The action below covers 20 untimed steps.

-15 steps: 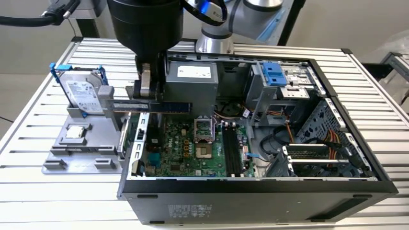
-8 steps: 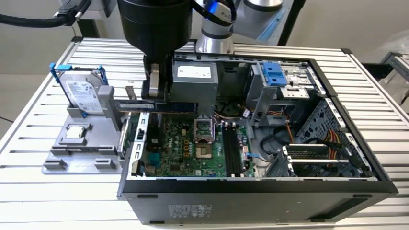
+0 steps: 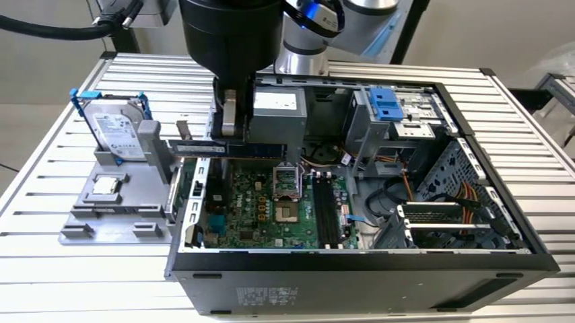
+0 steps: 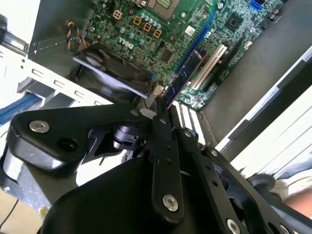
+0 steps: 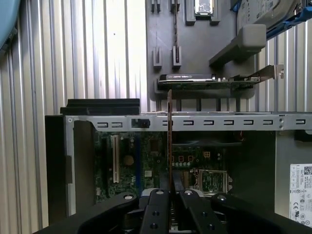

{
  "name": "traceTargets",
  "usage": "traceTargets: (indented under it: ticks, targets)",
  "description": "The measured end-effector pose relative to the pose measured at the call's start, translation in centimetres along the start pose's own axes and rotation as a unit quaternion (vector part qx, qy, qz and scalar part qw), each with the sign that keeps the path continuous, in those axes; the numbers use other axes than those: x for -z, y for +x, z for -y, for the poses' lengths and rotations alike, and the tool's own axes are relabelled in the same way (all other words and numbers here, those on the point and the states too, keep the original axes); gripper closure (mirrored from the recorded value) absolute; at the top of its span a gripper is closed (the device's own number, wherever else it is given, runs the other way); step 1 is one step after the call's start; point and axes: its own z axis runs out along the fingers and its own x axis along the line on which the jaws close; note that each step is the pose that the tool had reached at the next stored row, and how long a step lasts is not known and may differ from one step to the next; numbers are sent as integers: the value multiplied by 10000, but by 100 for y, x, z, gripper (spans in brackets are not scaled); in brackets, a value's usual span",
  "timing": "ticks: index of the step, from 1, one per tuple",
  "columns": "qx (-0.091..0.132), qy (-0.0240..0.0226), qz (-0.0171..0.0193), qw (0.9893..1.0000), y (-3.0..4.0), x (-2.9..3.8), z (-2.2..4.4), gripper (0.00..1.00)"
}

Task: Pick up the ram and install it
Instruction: 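Pick up the ram and move it above insertion slot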

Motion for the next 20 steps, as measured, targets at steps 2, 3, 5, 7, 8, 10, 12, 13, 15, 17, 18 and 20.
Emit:
traceTargets:
  ticks: [2,3,5,7,8,10,12,13,15,17,18,20]
  targets:
    - [0,0,0,10000,-1,1,22,100]
    - [0,0,0,10000,-1,1,33,100]
    - [0,0,0,10000,-2,2,54,100]
    - [0,0,0,10000,-3,2,75,100]
    - [0,0,0,10000,-3,2,86,100]
    - [0,0,0,10000,-4,3,107,100]
    - [0,0,0,10000,-5,3,129,100]
    - [0,0,0,10000,-5,3,138,100]
    - [0,0,0,10000,-6,4,158,100]
    - [0,0,0,10000,-7,4,178,100]
    - [0,0,0,10000,-7,4,188,100]
    - [0,0,0,10000,-8,5,206,100]
